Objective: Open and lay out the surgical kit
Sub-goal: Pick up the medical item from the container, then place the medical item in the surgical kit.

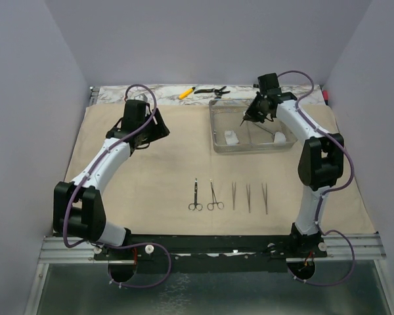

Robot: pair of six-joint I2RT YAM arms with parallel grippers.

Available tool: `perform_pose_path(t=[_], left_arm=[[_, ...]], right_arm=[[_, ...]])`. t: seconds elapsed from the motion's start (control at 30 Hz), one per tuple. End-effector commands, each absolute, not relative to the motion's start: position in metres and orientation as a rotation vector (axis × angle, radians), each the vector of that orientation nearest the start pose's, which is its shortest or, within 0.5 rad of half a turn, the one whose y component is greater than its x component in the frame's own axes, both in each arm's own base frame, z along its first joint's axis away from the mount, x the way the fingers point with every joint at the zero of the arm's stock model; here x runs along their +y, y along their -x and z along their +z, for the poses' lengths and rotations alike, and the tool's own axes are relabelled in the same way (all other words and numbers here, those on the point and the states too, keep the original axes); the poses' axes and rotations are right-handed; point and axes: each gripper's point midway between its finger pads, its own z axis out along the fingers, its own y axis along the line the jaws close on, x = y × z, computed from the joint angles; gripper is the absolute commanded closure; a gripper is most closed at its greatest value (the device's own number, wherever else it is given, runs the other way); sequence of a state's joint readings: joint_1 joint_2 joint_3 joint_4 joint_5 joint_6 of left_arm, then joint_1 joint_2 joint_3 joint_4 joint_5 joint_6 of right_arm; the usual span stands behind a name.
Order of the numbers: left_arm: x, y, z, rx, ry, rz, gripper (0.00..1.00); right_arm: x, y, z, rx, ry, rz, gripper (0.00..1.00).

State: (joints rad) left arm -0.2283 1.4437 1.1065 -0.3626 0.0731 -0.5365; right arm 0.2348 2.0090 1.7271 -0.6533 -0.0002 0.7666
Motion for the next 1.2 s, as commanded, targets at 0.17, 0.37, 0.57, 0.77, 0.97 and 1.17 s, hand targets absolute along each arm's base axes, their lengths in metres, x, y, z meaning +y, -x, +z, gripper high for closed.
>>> perform_pose_path(t=[0.17,0.37,0.57,0.77,0.97,1.17], left_arm=[[-0.159,-0.403,0.22,2.183,0.21,-0.734,0.31],[-0.196,-0.411,0.253,2.112,0.136,-1.008,0.31],[-0.221,-0.416,0.263,2.065,0.148,-1.191,0.31],[-0.229,-0.415,0.259,2.068,0.17,-1.243,0.31],[-0.23,-0.416,0.246,2.089,0.216,-1.247,0.32],[-0.236,-0.412,0.237,2.115,0.223,-1.254,0.42]], right_arm=[[0.19,-0.48,0.177,2.346,-0.408,0.751,0.99],[0.237,-0.444,0.198,2.336,-0.241,1.044,0.99],[0.281,-0.409,0.207,2.305,-0.048,1.192,0.99],[0.315,-0.386,0.207,2.308,0.137,1.231,0.99],[0.33,-0.371,0.197,2.369,0.264,1.172,0.99],[0.339,-0.365,0.195,2.379,0.349,1.17,0.99]])
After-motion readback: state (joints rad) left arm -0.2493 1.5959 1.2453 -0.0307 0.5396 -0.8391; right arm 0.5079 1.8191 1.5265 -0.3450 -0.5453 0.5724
